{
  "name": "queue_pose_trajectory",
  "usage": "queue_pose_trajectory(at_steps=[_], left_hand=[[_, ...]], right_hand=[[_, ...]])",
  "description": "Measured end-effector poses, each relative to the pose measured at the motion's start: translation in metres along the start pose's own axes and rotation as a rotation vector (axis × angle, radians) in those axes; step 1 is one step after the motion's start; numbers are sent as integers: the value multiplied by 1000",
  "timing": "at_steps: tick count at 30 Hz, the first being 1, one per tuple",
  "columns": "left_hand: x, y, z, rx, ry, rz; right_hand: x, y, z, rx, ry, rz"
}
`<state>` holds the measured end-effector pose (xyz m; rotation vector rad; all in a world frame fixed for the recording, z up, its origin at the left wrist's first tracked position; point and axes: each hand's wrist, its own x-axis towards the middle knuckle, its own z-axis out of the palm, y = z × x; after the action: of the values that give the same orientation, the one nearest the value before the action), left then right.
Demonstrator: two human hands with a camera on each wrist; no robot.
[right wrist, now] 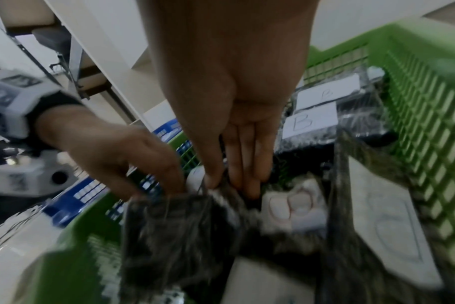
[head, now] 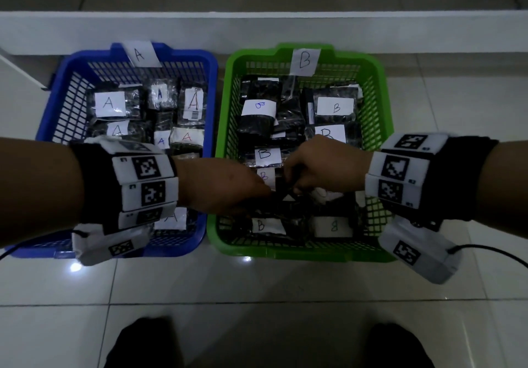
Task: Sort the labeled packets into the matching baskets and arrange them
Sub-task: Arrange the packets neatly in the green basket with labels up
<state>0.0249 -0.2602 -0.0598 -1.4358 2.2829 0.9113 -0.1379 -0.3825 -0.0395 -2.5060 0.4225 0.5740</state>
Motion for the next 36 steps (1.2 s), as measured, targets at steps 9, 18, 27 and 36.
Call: queue_pose_trajectory(at_steps=[9, 18, 27, 36], left_hand=[[9, -4, 7, 96, -94, -17], [11, 14, 10, 219, 165, -86], [14, 17, 5, 291, 389, 94], [34, 17, -5, 269, 246, 122]], right_hand=[[-1, 15, -26, 279, -286, 100], [-6, 41, -49, 703, -170, 271], [-4, 57, -48, 743, -64, 389], [-10, 62, -60, 685, 141, 353]])
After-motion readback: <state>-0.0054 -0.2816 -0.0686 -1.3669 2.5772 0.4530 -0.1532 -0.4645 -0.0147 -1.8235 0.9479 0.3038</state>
